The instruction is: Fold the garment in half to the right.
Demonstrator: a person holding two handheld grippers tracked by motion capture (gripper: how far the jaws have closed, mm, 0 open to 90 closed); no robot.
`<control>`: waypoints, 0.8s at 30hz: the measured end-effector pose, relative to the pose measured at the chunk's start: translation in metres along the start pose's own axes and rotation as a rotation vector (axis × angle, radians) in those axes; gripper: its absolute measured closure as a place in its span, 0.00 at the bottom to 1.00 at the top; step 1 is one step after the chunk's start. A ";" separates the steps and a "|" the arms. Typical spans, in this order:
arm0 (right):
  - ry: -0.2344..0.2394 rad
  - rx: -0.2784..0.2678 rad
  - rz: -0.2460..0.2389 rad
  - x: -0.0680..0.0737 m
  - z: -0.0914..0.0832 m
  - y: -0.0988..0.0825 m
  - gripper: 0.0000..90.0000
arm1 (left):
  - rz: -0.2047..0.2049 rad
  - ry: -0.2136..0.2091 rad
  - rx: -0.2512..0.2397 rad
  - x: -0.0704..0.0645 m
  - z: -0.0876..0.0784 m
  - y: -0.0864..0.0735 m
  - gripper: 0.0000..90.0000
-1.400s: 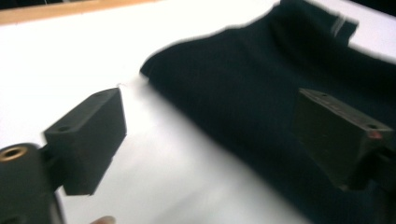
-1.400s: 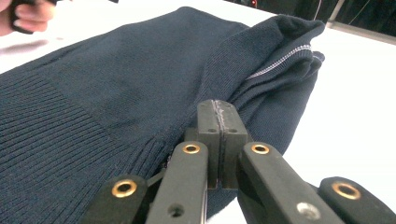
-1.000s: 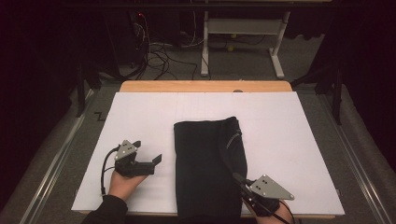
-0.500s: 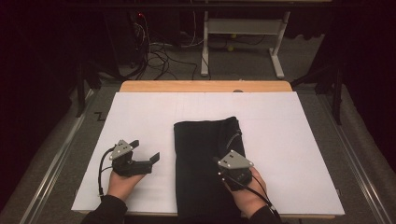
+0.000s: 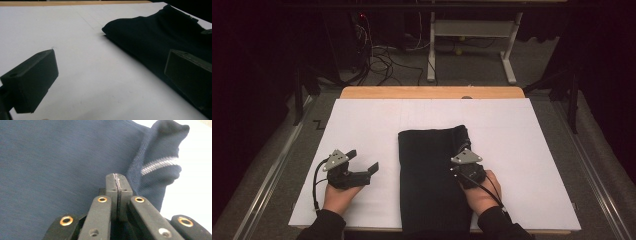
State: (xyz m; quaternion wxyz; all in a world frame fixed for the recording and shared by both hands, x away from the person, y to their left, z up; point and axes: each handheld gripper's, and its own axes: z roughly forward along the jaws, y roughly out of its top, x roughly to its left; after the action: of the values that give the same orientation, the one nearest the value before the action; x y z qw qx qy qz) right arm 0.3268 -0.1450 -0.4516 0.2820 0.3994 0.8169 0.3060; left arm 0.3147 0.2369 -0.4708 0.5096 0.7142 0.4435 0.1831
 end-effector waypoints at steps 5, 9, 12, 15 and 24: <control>-0.006 0.016 0.076 -0.019 0.002 -0.020 1.00 | 0.006 -0.009 0.011 -0.003 0.001 0.000 0.00; 0.003 0.010 0.097 -0.023 0.004 -0.030 1.00 | 0.007 -0.012 0.014 -0.004 0.002 0.000 0.00; 0.011 -0.001 0.102 -0.024 0.004 -0.032 1.00 | 0.016 -0.007 0.023 -0.005 0.003 -0.002 0.00; 0.010 -0.003 0.110 -0.028 0.005 -0.032 1.00 | 0.035 -0.003 0.041 -0.008 0.006 -0.003 0.00; 0.019 -0.111 0.171 -0.059 -0.010 -0.046 0.92 | 0.076 -0.015 0.041 -0.015 0.007 -0.005 0.00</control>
State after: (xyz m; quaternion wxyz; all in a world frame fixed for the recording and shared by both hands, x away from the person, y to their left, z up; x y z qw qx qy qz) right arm 0.3283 -0.2193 -0.4659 0.2691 0.4484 0.7642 0.3775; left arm 0.3096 0.2212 -0.4750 0.4908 0.7423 0.4157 0.1880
